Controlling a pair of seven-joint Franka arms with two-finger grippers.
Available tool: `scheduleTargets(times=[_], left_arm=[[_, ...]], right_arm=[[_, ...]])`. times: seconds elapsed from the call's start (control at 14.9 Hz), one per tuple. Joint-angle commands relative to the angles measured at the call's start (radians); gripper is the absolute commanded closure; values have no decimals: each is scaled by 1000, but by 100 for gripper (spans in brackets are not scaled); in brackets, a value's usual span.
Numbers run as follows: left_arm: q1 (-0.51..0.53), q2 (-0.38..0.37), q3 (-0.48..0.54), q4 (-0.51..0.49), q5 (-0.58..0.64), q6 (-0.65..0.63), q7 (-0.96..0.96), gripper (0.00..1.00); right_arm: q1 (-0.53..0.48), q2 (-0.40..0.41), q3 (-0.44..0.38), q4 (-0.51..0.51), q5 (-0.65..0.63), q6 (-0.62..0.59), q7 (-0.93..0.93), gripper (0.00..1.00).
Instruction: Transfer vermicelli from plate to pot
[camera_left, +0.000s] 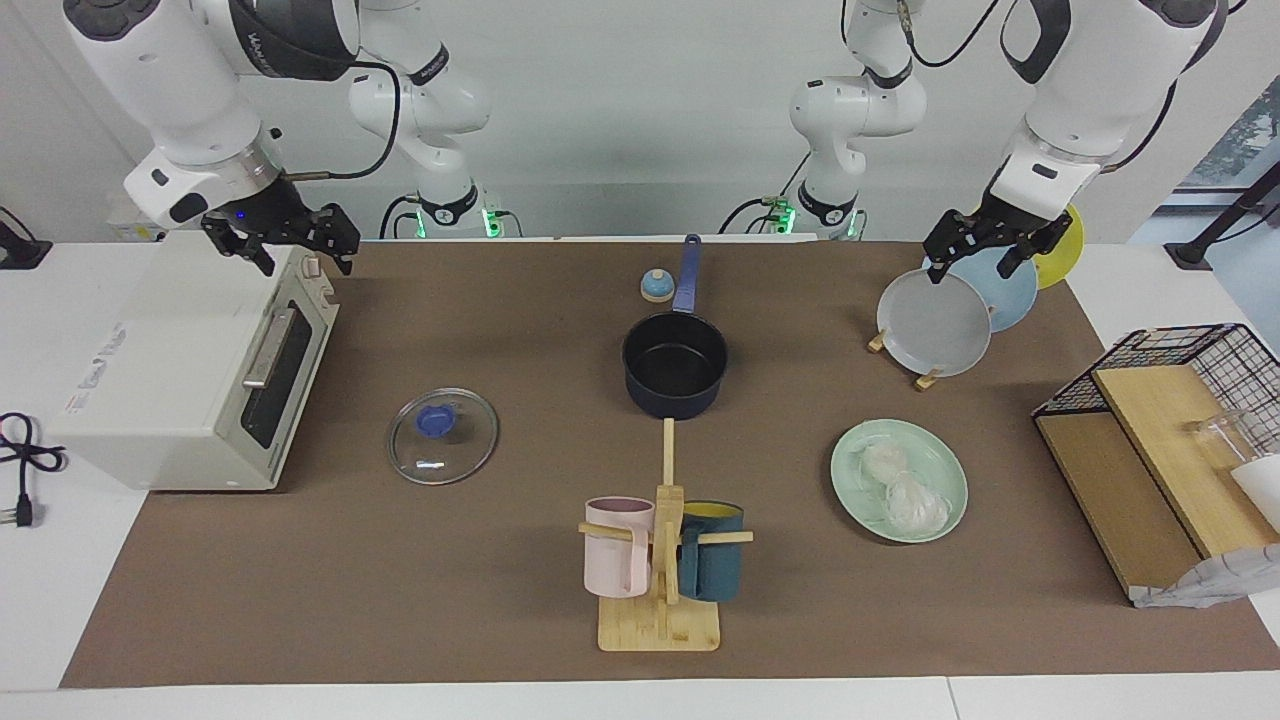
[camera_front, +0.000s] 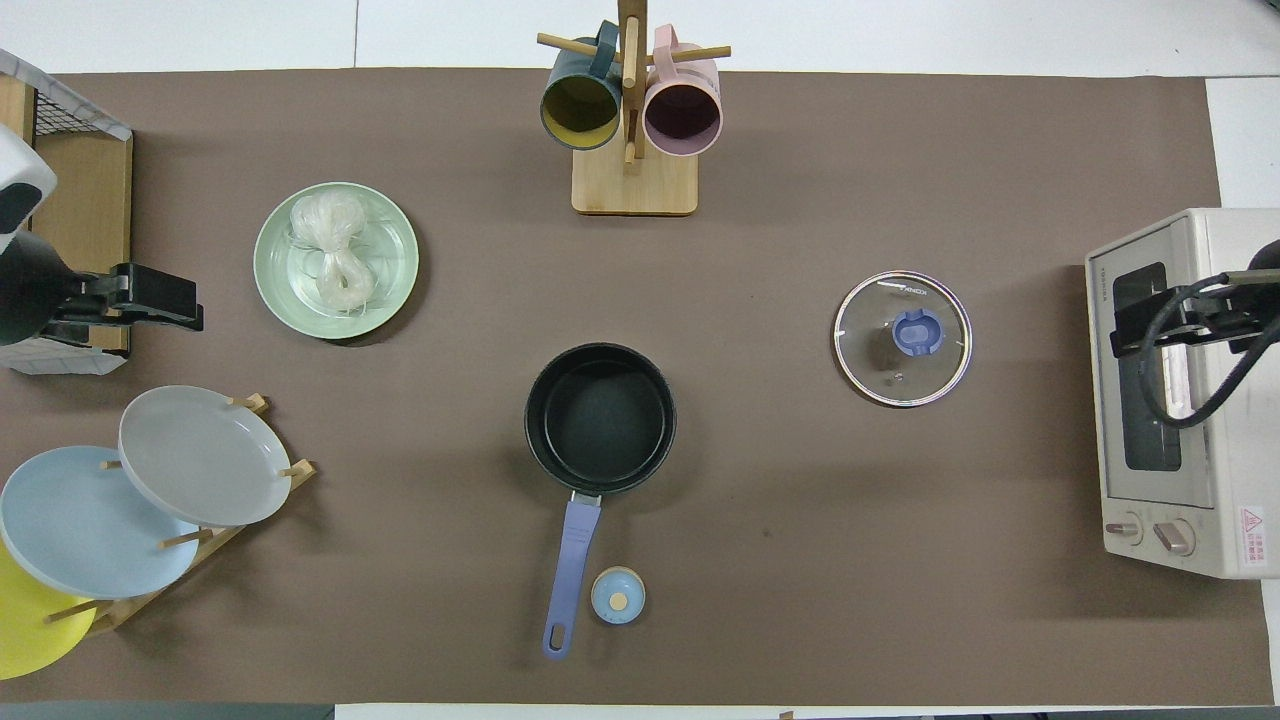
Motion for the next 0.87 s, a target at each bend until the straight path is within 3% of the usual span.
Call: scheduleTargets(times=[0.0, 0.6, 0.81], left_arm=[[-20, 8, 16, 23, 2, -22, -10, 0], [-17, 11, 16, 20, 1, 13, -7, 0], [-17, 71, 16, 20, -5, 52, -9, 0]], right_arm=[[3, -17, -4, -16, 7, -1, -27, 0], [3, -17, 3, -15, 7, 3, -9, 0], [3, -12, 35, -18, 10, 72, 8, 0]])
